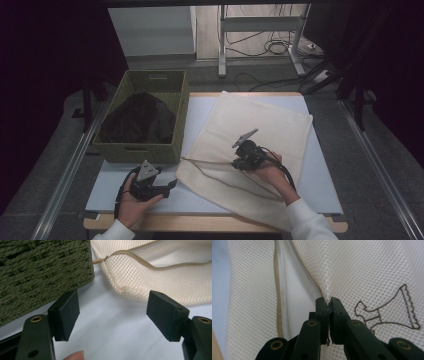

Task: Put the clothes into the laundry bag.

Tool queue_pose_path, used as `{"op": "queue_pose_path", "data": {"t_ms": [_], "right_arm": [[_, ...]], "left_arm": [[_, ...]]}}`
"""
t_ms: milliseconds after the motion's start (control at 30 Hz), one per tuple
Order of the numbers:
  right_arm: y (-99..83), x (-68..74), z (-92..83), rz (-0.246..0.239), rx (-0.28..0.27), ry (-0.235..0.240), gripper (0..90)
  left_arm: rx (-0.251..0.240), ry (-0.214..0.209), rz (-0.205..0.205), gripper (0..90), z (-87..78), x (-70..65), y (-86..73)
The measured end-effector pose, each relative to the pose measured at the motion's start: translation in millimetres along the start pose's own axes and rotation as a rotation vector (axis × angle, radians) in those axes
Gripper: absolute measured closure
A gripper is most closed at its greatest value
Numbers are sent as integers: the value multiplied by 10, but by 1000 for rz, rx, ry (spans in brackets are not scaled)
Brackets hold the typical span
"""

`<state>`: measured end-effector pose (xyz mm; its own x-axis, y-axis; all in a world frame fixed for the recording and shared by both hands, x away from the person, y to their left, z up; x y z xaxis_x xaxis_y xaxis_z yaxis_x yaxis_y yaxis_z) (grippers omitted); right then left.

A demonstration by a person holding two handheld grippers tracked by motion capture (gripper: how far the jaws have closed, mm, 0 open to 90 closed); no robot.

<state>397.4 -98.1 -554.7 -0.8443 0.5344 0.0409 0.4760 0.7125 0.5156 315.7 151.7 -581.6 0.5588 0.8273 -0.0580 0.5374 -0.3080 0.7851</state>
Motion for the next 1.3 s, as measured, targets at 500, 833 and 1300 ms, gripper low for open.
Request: {"op": "queue_pose_path", "data": {"t_ms": [500,833,1300], "right_arm": [[217,-70,-272,27,-43,22,864],[423,-152,-555,36,-136,31,865],[542,-299,-774,41,-216,37,866]], "left_arm": [[-6,4,-1,258,-5,4,11],[-3,19,-17,254,10,11,-2],[6,45,-28,250,27,1,-3]]}}
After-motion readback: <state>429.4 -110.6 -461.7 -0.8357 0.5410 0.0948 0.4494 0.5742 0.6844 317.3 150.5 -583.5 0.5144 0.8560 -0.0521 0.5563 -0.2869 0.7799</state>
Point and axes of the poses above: each handheld gripper's, and its own axes: z roughly forward along the jaws, y roughly out of its top, x roughly to its left, the point moved 9 cm from there along z, roughly forward along the jaws
